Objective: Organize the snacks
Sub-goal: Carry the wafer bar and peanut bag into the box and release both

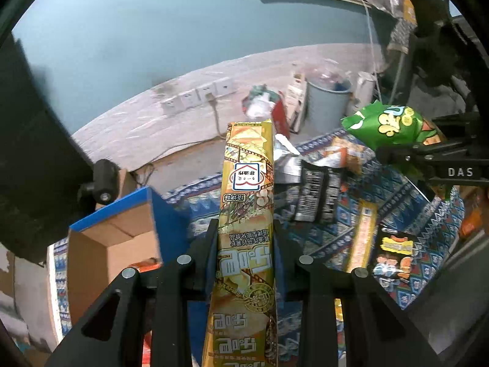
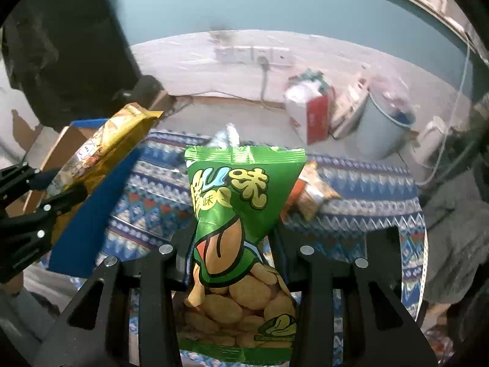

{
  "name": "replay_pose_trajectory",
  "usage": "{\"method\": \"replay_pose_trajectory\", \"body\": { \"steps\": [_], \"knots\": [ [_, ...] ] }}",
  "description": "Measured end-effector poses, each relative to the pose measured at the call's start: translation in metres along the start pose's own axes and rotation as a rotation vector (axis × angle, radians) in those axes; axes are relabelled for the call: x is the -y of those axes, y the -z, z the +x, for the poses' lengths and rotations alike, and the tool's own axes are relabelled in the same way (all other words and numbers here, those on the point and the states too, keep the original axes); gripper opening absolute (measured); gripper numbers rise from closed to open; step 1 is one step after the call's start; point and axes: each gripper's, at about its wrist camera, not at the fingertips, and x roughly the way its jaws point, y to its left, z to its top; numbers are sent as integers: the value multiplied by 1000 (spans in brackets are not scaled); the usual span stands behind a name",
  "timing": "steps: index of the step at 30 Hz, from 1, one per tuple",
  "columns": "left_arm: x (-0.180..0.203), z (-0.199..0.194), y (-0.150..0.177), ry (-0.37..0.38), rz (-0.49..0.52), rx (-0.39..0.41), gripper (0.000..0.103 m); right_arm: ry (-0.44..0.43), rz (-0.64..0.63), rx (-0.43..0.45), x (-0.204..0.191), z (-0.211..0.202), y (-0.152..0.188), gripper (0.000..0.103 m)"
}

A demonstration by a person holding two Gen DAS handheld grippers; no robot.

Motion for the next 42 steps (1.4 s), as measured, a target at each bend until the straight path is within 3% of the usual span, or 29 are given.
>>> {"method": "replay_pose_trajectory", "body": {
  "steps": [20,42],
  "knots": [
    [-100,-24,30,-85,-192,6,31,-78,-148,2,-112,15,-45,39],
    [-200,0,94,-131,-418,-132,31,-175,-271,-95,-223,73,-68,39]
  ]
}}
